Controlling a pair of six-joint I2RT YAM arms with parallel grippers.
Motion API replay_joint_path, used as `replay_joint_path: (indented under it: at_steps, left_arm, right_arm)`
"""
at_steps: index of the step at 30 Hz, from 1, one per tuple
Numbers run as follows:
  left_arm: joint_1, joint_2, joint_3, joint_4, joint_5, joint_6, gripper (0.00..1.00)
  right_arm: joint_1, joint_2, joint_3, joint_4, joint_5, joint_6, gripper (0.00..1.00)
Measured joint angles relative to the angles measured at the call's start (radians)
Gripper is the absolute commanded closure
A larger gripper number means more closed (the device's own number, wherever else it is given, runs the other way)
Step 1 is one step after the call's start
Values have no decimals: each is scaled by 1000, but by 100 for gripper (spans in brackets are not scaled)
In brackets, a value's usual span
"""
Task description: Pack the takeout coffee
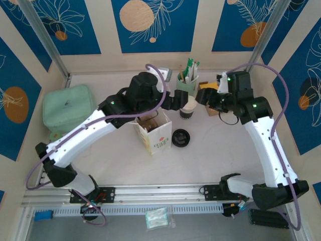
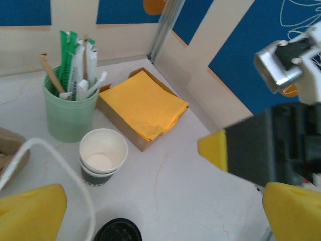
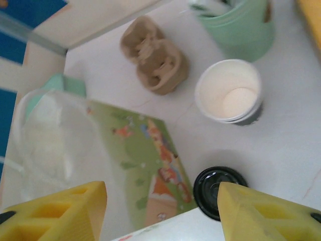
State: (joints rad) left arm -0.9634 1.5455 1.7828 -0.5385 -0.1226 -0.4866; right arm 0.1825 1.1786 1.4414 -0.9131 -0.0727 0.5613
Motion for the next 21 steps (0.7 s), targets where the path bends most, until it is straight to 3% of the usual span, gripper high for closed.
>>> replay_joint_path:
  at_steps: [9, 21]
  left_arm:
    - [-40, 172, 161, -3, 30, 25, 1]
    - [-73, 384, 377, -26, 72, 47, 0]
  right_arm:
    - [-349, 18, -182, 128, -135, 76, 40]
    - [-571, 254, -311, 347, -209, 255, 40]
